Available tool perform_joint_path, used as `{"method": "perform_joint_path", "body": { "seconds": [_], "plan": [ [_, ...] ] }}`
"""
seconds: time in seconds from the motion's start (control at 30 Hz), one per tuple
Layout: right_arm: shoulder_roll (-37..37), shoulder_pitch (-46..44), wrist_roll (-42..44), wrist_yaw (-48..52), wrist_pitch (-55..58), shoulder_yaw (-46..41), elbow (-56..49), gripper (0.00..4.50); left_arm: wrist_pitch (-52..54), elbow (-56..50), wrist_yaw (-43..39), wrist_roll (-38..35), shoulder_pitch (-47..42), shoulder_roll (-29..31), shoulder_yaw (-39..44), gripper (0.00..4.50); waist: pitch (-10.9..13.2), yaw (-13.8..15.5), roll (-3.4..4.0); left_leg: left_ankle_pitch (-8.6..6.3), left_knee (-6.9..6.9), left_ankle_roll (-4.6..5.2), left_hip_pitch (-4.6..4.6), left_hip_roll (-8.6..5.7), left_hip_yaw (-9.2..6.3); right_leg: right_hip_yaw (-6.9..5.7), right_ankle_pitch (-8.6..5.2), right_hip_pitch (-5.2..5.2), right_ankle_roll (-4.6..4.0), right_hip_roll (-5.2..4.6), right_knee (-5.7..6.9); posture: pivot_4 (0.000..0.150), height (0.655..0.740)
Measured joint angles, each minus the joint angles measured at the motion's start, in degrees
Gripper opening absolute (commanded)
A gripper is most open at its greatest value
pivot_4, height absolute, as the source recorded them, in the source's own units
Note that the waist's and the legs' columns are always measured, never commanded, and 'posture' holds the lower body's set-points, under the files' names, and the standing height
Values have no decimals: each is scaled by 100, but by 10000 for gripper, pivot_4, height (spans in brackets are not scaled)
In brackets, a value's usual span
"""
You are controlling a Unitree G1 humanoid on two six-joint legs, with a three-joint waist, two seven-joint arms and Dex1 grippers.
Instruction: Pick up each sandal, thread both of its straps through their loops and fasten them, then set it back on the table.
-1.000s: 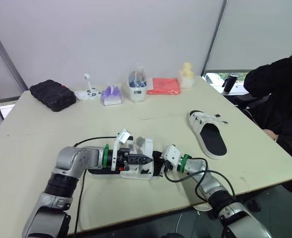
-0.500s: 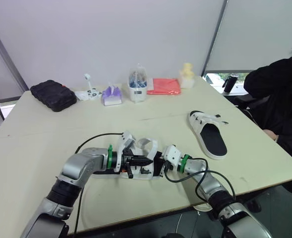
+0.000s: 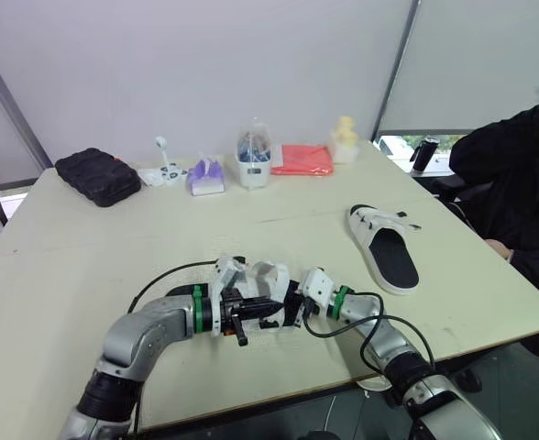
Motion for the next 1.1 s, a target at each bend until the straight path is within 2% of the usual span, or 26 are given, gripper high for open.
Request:
{"method": "perform_joint_path", "body": {
  "seconds": [0.3,0.63,0.9,1.1],
  "plan": [
    [0,-7,0,48,0,0,4,0,-1361,1,183,661,288,99,-330,640,-5,0,3,-4,0,-5,-3,3,1,-3,-1,-1,-1,0,-5,1500,7400],
    [2,-36,0,54,0,3,35,0,-1406,327,528,576,246,-242,-127,640,-4,0,3,-4,1,-5,-4,3,1,-6,0,-1,-1,0,-6,1500,7400],
    [5,-39,0,61,0,12,35,0,-1482,-126,392,499,703,28,-117,640,-6,-3,6,-5,0,-6,-2,6,1,-7,-1,-5,-1,1,-8,1500,7400],
    [4,-39,0,74,0,11,35,0,-1512,-185,437,493,773,0,-95,640,-8,-3,9,-7,1,-8,-7,11,1,-19,-1,-6,-1,1,-18,1500,7400]
  ]
}}
